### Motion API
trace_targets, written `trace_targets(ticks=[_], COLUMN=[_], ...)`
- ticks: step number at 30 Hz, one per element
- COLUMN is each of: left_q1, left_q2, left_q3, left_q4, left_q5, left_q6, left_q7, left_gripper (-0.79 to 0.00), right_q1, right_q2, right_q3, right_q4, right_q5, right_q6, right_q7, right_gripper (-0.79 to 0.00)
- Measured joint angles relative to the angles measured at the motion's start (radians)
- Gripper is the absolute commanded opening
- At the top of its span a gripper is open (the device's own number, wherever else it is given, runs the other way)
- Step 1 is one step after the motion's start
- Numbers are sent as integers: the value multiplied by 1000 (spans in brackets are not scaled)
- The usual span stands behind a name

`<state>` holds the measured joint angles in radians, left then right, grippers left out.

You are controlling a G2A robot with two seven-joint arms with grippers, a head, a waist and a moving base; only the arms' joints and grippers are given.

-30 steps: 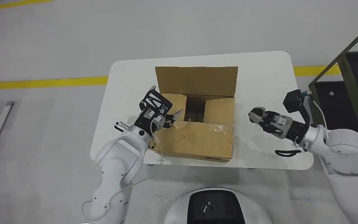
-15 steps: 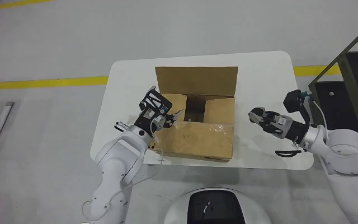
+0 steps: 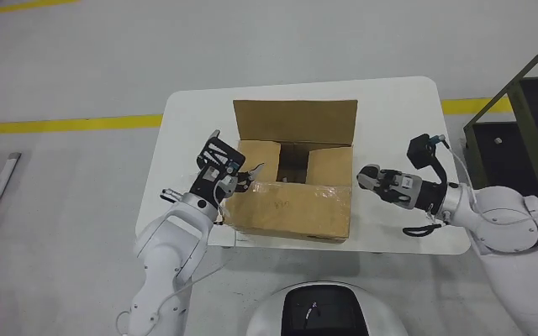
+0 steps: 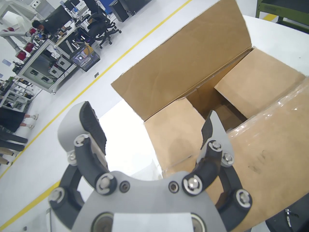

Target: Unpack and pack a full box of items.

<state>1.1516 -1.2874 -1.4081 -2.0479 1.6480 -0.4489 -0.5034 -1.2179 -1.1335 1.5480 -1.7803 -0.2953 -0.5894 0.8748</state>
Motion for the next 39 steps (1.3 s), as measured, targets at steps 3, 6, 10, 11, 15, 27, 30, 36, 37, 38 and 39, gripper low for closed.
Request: trace_targets(ticks=[3,6,10,11,15,27,30,36,37,38,39], left_q1=[39,82,119,123,132,132,132,132,132,132,132], left_q2=[8,15,21,22,27,32,32,32,32,32,32], left_q3=[-48,-100,-157,-166,-188,-201,-201,-201,-201,-201,-201], left_q4=[-36,-51,-69,-71,-71,-67,-67,-67,-67,-67,-67], left_q5=[29,85,81,86,87,78,78,78,78,78,78], left_q6=[-10,-15,25,28,22,17,17,17,17,17,17], left_q7=[-10,-22,-28,-26,-11,-4,-4,-4,-4,-4,-4], left_gripper=[0,0,0,0,0,0,0,0,0,0,0], right_q1=[31,56,80,84,101,140,142,148,149,150,150], right_q2=[5,9,13,14,16,29,36,52,54,55,56], right_q3=[-20,-40,-67,-73,-97,-161,-157,-159,-162,-166,-172], right_q4=[23,50,75,78,93,93,89,89,93,95,96], right_q5=[26,50,35,31,14,115,175,247,247,251,255], right_q6=[0,6,7,8,7,-25,-34,-45,-43,-42,-42], right_q7=[46,77,86,86,84,163,206,303,312,313,313], right_gripper=[-480,-465,-465,-462,-471,-502,-502,-505,-523,-542,-548])
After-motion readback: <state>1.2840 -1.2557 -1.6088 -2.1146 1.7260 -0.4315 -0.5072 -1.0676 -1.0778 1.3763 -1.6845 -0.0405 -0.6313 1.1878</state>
